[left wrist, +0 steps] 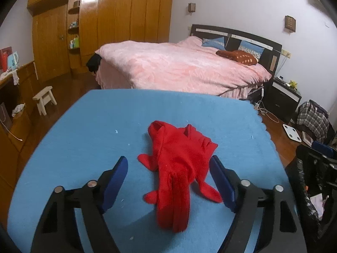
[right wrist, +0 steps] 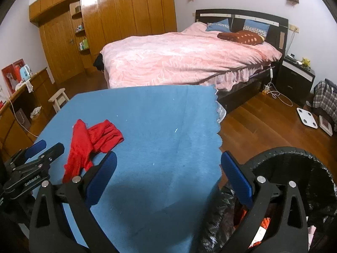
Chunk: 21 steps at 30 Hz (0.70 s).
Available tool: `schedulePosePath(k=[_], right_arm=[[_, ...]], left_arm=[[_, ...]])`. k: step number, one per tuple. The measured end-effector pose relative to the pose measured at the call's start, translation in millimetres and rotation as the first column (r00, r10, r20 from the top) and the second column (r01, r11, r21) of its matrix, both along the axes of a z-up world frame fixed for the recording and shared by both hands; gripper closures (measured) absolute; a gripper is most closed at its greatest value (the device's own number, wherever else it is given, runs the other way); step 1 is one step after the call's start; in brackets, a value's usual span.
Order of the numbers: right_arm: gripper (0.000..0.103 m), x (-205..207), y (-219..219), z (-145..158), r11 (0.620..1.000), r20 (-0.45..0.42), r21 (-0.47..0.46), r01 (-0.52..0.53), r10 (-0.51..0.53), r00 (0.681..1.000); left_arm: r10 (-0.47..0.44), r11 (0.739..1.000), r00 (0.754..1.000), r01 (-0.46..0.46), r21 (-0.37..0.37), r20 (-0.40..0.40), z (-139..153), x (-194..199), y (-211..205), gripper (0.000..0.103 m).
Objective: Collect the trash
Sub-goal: 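Move both open tools back over the two red cloths, then grasp the red glove-shaped cloth with the left tool and lift it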
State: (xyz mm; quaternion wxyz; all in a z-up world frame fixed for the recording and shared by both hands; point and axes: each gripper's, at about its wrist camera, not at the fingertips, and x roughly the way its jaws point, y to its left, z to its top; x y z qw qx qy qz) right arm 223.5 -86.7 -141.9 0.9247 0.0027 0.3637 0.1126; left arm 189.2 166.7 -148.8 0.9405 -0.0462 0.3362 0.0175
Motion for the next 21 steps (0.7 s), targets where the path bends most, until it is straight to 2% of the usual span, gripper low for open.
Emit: schedulePosePath(k=[6,8,11,13,15,18,21], right_arm=[[0.007,11,6,-11,1.000,-0.018,-0.010,-0.005,0.004,1.000],[0.007,14,7,-14,1.000,-0.024,-0.014,-0.007,0.007,1.000],[0.007,15,8,-19,1.000,-0.032,-0.019,-0.012,0.011,0.999],[0.007,14,9,-20,1.000,-0.035,-0.021,-0.013,0.012,0.999],[0.007,15,10,-22,1.000,-0.038,-0.023,-0.013,0.012,0.999],[0.007,15,10,-23,1.000,-0.041,-0.022,-0.012,0.011,0.999],[0.007,14,10,-23,1.000,-0.039,-0.023,-0.015,0.014,0.999]], left_arm=[[-0.010,1.000,0.999,0.010,0.003,-0.033,-18,21,-5,0.031],[-0.013,1.000,0.999,0.013,-0.003,-0.048,-23,27,-7,0.036],[-0.022,1.000,0.998,0.021,-0.015,-0.062,-29,32,-10,0.053],[-0.029,0.999,0.997,0.027,-0.019,-0.073,-32,34,-10,0.070],[-0.040,0.999,0.996,0.038,-0.032,-0.075,-34,34,-10,0.080],[-0.046,0.998,0.997,0.044,-0.039,-0.069,-33,32,-9,0.086],[-0.041,0.998,0.998,0.038,-0.048,-0.055,-27,29,-8,0.088]])
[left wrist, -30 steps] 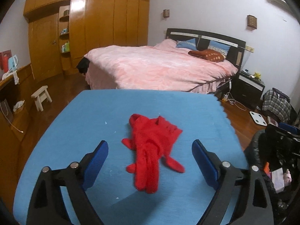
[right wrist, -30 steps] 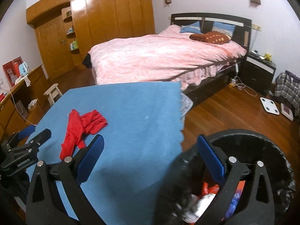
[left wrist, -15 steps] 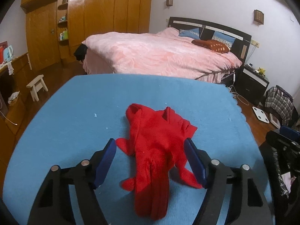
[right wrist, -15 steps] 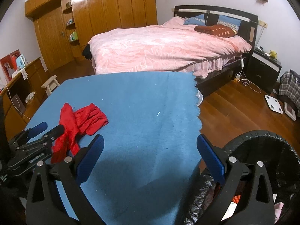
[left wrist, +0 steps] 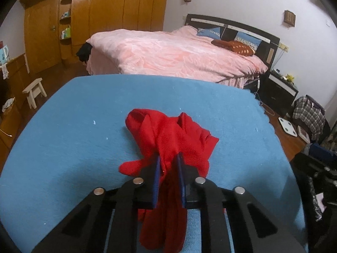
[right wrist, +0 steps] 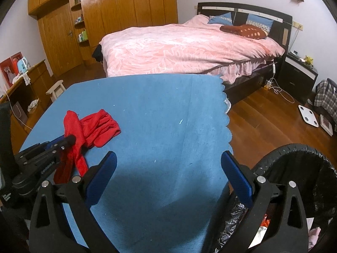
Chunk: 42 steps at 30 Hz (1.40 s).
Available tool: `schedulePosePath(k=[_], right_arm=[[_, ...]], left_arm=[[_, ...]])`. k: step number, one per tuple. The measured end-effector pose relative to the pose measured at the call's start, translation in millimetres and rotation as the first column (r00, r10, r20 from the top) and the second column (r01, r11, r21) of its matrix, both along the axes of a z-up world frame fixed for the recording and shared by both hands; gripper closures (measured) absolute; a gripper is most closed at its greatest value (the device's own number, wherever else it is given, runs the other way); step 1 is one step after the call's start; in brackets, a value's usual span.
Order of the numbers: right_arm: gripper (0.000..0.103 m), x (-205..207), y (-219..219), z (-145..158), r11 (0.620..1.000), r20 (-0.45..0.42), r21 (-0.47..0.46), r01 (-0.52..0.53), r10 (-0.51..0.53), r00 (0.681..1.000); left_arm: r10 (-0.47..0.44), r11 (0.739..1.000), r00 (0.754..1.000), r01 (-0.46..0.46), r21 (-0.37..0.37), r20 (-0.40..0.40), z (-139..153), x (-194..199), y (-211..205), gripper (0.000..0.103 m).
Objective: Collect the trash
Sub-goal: 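Grasp the red glove-shaped cloth with the left tool and lift it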
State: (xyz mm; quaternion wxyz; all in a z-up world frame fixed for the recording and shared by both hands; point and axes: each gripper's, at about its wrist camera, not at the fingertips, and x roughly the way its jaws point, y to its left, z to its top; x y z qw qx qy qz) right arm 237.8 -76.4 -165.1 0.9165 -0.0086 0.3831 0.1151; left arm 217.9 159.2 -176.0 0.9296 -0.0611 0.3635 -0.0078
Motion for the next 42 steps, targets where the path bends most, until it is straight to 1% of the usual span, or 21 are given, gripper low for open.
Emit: schedulePosePath(k=[8,17,21,25,32,36,38,39,40,42], right_arm=[[0.007,0,4,0,1.000,0.002,0.000,-0.009,0.009,1.000],[0.007,2,23,0,0.999,0.013,0.005,-0.042,0.042,0.999],[0.007,4,34,-3,0.998,0.010,0.003,-0.061,0.061,0.998],[0.007,7,47,-8,0.996,0.006,-0.004,-0.084,0.084,0.996],[0.007,24,67,-14,0.995,-0.002,0.006,-0.103,0.103,0.995],[0.007,32,81,-15,0.993,0.005,-0.005,-0.121,0.121,0.993],[0.007,37,86,-16,0.992,0.002,-0.006,-0.126,0.126,0.992],[0.007,39,89,-18,0.992,0.000,-0.008,-0.127,0.127,0.992],[0.007,40,90,-18,0.992,-0.001,-0.011,-0.127,0.127,0.992],[0.007,41,91,-19,0.992,-0.005,-0.015,-0.125,0.125,0.992]], left_arm=[[0.017,0.999,0.998,-0.015,-0.039,0.059,26,-25,14,0.088],[0.049,0.999,0.996,-0.047,-0.027,0.081,42,-40,39,0.088],[0.057,0.998,0.996,-0.056,-0.017,0.071,39,-41,49,0.088],[0.071,0.997,0.997,-0.070,-0.019,0.044,29,-37,56,0.088],[0.091,0.996,0.995,-0.091,-0.018,0.029,16,-35,65,0.088],[0.097,0.995,0.995,-0.096,-0.031,0.011,10,-32,72,0.087],[0.096,0.994,0.995,-0.096,-0.045,0.005,9,-31,75,0.079],[0.100,0.994,0.995,-0.100,-0.047,0.004,8,-31,77,0.066],[0.104,0.993,0.995,-0.103,-0.048,0.007,7,-31,77,0.057],[0.100,0.994,0.995,-0.100,-0.049,0.000,4,-29,79,0.054]])
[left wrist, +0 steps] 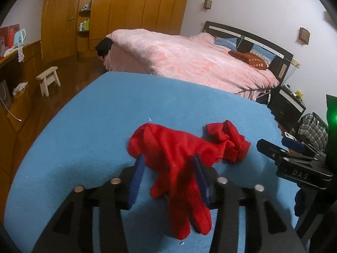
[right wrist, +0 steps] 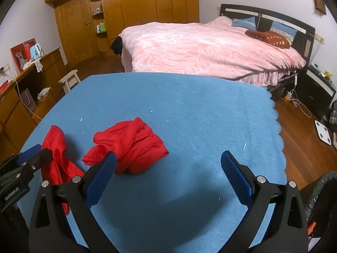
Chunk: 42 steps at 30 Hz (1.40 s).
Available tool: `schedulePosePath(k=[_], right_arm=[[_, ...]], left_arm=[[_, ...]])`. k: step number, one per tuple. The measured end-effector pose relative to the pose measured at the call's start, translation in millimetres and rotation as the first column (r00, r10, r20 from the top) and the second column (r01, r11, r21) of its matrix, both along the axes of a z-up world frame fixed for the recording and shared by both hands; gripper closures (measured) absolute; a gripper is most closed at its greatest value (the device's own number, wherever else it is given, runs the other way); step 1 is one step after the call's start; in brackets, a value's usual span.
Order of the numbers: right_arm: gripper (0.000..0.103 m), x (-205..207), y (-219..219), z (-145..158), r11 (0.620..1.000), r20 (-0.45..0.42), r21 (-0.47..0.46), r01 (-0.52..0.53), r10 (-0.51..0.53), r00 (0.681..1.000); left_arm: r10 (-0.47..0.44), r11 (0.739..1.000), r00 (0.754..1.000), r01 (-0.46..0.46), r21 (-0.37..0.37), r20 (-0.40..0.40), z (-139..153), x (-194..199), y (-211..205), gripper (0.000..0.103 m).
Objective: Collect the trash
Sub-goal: 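Grasp the red glove-shaped cloth with the left tool and lift it, then grasp the red fleece cloth with the right tool and lift it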
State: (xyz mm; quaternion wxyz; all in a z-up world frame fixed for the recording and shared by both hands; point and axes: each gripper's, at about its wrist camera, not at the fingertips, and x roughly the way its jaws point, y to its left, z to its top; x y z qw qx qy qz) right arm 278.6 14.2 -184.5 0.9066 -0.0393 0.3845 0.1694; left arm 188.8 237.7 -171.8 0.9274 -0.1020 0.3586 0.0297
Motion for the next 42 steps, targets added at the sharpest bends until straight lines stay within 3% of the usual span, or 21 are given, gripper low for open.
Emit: schedulePosePath(k=[4,9,13,16,23,33,35,36,38,42], right_arm=[[0.007,1,-4,-5,1.000,-0.007,-0.017,0.010,-0.010,1.000],[0.007,3,-11,-9,0.999,-0.014,-0.030,0.031,-0.031,0.999],[0.007,6,-14,-11,0.999,-0.018,-0.030,0.039,-0.039,0.999],[0.007,8,-10,-11,0.999,-0.019,-0.023,0.027,-0.028,0.999],[0.007,11,19,-13,1.000,-0.032,0.002,-0.032,0.032,0.999],[0.007,25,52,-25,0.998,-0.087,-0.002,-0.059,0.059,0.994],[0.013,24,57,-29,0.996,-0.111,-0.008,-0.084,0.083,0.990],[0.027,23,59,-30,0.995,-0.121,-0.015,-0.095,0.092,0.988],[0.035,21,60,-29,0.994,-0.114,-0.019,-0.106,0.103,0.988],[0.072,15,61,-27,0.991,-0.110,-0.025,-0.129,0.125,0.986]], left_arm=[[0.007,1.000,1.000,-0.007,-0.010,-0.024,-10,7,1,0.038],[-0.014,0.999,0.999,0.013,-0.035,-0.049,-21,15,1,0.037],[-0.060,0.997,0.996,0.056,-0.058,-0.072,-27,22,-3,0.070],[-0.086,0.994,0.994,0.081,-0.075,-0.064,-27,23,-5,0.090],[-0.057,0.997,0.998,0.056,-0.044,-0.013,-13,13,5,0.094],[0.010,1.000,1.000,-0.010,0.013,-0.027,-13,7,30,0.094],[0.017,1.000,0.999,-0.016,0.013,-0.028,-13,6,32,0.094],[0.019,1.000,0.999,-0.019,0.014,-0.027,-13,6,33,0.094],[0.021,1.000,0.999,-0.020,0.016,-0.027,-13,6,33,0.094],[0.024,1.000,0.999,-0.024,0.018,-0.026,-12,5,31,0.094]])
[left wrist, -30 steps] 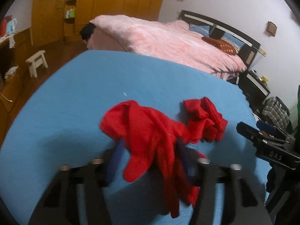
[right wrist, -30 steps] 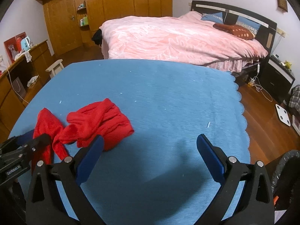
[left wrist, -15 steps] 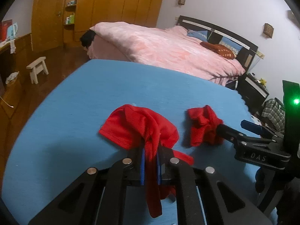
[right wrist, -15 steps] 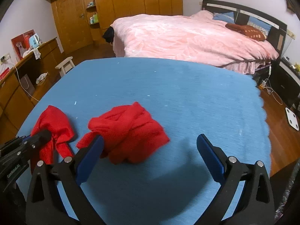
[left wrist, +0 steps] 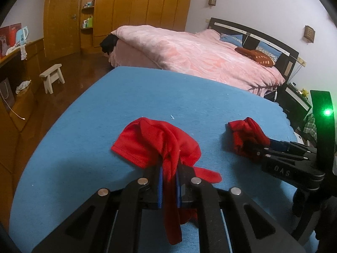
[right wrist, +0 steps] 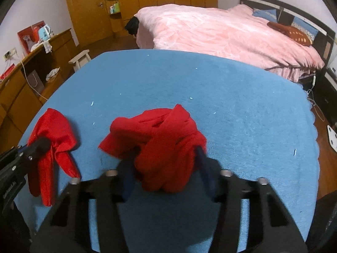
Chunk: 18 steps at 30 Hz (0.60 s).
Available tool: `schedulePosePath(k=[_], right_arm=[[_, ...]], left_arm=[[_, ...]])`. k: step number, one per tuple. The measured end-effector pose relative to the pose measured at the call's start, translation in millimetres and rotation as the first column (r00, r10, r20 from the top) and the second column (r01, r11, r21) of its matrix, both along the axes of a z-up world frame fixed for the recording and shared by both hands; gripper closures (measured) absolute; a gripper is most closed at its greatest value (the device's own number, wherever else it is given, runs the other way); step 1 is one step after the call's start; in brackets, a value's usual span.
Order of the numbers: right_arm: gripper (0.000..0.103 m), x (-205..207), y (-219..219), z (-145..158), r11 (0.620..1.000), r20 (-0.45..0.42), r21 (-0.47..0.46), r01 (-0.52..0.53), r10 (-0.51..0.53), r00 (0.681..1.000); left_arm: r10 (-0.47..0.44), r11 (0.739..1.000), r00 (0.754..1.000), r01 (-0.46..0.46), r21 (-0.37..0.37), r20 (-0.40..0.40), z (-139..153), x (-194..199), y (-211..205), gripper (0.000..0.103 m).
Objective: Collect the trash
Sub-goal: 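Grasp the red fleece cloth with the right tool and lift it, then carry both red cloths over the trash bin and open both tools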
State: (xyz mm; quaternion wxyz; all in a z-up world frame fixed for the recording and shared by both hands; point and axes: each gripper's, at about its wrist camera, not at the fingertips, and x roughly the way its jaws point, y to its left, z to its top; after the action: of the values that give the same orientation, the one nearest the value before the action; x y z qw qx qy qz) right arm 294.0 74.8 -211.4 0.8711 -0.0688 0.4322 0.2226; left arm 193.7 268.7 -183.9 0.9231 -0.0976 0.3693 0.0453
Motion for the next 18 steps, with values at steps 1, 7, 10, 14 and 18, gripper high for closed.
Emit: schedulePosePath(k=[1,7,10,14,18], right_arm=[[0.080,1,-2,1,1.000,-0.002,0.002,-0.006,0.006,1.000],[0.087,-8,-12,14,0.999,0.004,0.035,-0.007,0.007,1.000],[0.087,-16,-23,26,0.998,0.015,0.062,0.005,-0.006,1.000],[0.087,-28,-38,43,0.996,0.041,0.092,0.015,-0.019,0.999],[0.087,-42,-56,59,0.992,0.062,0.124,0.027,-0.035,0.997]], left_arm=[[0.000,1.000,1.000,0.000,0.000,0.000,0,0,0,0.094],[0.002,1.000,1.000,-0.002,0.007,0.008,8,-3,-5,0.094],[-0.004,1.000,1.000,0.004,0.012,0.023,18,-5,-10,0.094],[-0.031,0.999,0.998,0.030,0.028,0.048,32,-10,-22,0.094],[-0.053,0.998,0.996,0.052,0.025,0.066,45,-15,-34,0.094]])
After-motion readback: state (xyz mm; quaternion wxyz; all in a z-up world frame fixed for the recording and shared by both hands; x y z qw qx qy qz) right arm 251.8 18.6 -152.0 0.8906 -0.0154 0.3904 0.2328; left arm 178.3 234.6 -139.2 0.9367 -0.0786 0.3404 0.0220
